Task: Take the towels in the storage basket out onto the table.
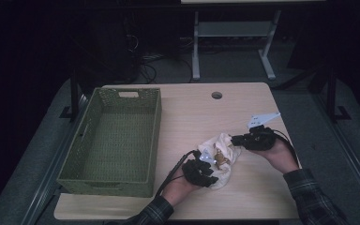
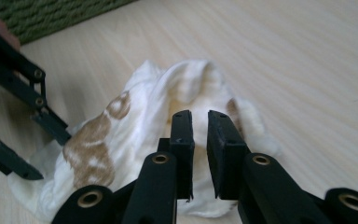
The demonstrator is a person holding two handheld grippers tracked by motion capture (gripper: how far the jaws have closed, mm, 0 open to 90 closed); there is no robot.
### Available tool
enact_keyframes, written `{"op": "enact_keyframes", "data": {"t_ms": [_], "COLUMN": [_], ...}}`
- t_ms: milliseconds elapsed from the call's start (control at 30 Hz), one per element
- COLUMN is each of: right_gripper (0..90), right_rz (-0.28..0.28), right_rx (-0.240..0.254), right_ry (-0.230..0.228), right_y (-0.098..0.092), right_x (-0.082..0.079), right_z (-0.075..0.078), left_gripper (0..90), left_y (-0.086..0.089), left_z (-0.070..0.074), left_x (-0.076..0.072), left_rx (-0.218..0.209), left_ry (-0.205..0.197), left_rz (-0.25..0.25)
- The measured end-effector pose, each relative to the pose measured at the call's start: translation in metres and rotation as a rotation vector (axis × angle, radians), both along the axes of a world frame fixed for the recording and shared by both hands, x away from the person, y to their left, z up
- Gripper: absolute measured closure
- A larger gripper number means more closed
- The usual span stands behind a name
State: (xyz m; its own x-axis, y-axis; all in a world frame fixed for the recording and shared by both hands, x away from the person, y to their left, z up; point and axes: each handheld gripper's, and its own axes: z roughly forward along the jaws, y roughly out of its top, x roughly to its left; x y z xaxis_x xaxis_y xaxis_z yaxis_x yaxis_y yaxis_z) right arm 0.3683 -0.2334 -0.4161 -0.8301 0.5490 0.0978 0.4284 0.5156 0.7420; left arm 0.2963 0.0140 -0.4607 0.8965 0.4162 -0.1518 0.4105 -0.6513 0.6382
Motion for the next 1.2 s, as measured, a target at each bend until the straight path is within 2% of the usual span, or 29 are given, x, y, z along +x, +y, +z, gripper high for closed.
{"op": "enact_keyframes", "data": {"t_ms": [200,233,267,367,433,467,500,533,633,767,900,933,967,1000,1100,1167,1200], "right_gripper": [74.8,73.1,69.9,70.7,72.6,81.7,84.3,86.1,87.4,87.6,87.4,87.4,87.4,87.4,87.4,87.4,87.4], "right_rz": [0.022,0.018,0.007,-0.007,-0.01,-0.009,-0.007,-0.006,-0.017,-0.035,-0.061,-0.067,-0.067,-0.075,-0.089,-0.09,-0.088], "right_rx": [-0.015,-0.026,-0.056,-0.049,-0.051,-0.051,-0.053,-0.061,-0.046,-0.032,-0.043,-0.05,-0.05,-0.045,-0.028,-0.023,-0.021], "right_ry": [0.004,0.003,-0.005,-0.003,0.0,0.021,0.026,0.026,0.032,0.019,0.029,0.033,0.033,0.041,0.051,0.049,0.047], "right_y": [0.014,0.018,0.023,0.025,0.026,0.027,0.028,0.027,0.025,0.015,0.0,-0.009,-0.009,-0.018,-0.029,-0.033,-0.036], "right_x": [0.004,0.005,0.008,0.013,0.015,0.018,0.019,0.02,0.02,0.019,0.016,0.014,0.014,0.012,0.009,0.008,0.007], "right_z": [-0.013,-0.016,-0.022,-0.027,-0.029,-0.033,-0.035,-0.035,-0.033,-0.024,-0.016,-0.014,-0.014,-0.011,-0.006,-0.004,-0.004], "left_gripper": [62.7,62.6,62.6,62.1,61.6,60.9,60.5,59.9,58.8,57.7,57.3,56.8,56.6,56.2,56.1,56.8,58.1], "left_y": [0.0,0.0,0.0,0.0,0.0,-0.001,-0.001,0.0,-0.001,-0.001,-0.003,-0.004,-0.004,-0.006,-0.008,-0.01,-0.012], "left_z": [0.0,0.0,0.0,0.0,0.0,0.0,0.0,0.0,0.0,0.0,0.002,0.003,0.003,0.002,0.001,0.0,0.0], "left_x": [0.0,0.0,0.0,0.0,0.0,-0.001,-0.001,0.0,-0.001,-0.001,-0.003,-0.004,-0.004,-0.005,-0.006,-0.007,-0.007], "left_rx": [0.005,-0.003,-0.003,-0.004,0.0,0.0,0.0,0.01,0.004,0.004,0.007,0.0,0.0,0.003,0.011,0.012,0.029], "left_ry": [-0.003,0.004,0.006,0.007,0.001,0.003,0.003,0.003,0.003,0.004,-0.005,-0.006,-0.006,-0.01,-0.013,-0.028,-0.055], "left_rz": [-0.005,0.001,0.001,-0.002,-0.007,-0.008,-0.008,-0.02,-0.012,-0.019,-0.035,-0.034,-0.034,-0.045,-0.053,-0.051,-0.061]}}
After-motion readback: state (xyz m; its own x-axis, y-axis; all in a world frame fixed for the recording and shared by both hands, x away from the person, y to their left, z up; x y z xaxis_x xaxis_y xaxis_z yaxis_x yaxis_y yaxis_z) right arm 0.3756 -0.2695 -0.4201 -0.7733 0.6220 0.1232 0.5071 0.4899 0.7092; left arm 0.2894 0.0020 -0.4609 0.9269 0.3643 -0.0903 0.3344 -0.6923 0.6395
